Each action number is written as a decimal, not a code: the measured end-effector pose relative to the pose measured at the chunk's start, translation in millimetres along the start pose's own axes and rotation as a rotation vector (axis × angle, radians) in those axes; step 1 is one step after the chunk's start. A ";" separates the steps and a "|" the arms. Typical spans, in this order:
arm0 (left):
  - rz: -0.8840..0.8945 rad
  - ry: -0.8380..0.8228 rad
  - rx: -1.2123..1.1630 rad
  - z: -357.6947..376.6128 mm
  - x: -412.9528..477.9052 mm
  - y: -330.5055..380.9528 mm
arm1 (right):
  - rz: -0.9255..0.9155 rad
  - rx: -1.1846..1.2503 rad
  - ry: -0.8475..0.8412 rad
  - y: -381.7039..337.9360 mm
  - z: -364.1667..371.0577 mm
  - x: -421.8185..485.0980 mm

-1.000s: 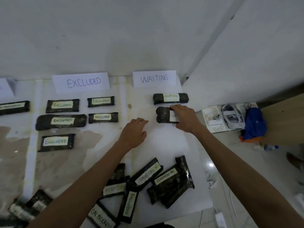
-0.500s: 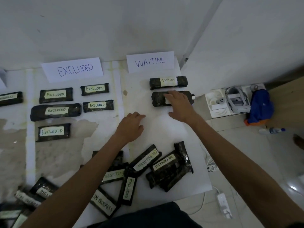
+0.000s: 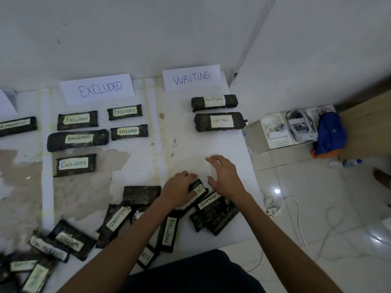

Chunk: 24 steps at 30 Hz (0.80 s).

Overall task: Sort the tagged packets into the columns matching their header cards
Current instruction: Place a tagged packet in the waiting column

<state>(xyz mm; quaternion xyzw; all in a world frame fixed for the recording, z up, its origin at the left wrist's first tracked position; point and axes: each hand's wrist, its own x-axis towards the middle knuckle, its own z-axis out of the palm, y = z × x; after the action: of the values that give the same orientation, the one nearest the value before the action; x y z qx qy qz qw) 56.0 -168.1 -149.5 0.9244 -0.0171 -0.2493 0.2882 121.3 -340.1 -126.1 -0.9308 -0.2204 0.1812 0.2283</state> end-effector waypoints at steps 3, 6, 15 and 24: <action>0.015 -0.024 0.030 -5.9 5.2 0.2 | 0.015 0.041 0.073 -4.4 -0.9 -4.3; 0.025 -0.032 0.104 -7.5 2.4 2.9 | 0.026 0.065 0.105 -10.5 -4.2 -5.4; -0.085 -0.008 -0.101 -6.7 -8.3 12.7 | 0.004 0.103 0.104 -19.2 -5.1 -6.7; -0.376 0.420 -0.842 -60.5 -26.3 3.4 | 0.052 0.349 -0.009 -62.6 -12.6 -5.4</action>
<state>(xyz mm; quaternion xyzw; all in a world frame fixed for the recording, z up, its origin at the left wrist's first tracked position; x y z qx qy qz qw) 61.8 -134.6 -92.9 0.7452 0.3098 -0.0908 0.5834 101.7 -297.2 -82.7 -0.8817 -0.1625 0.2268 0.3805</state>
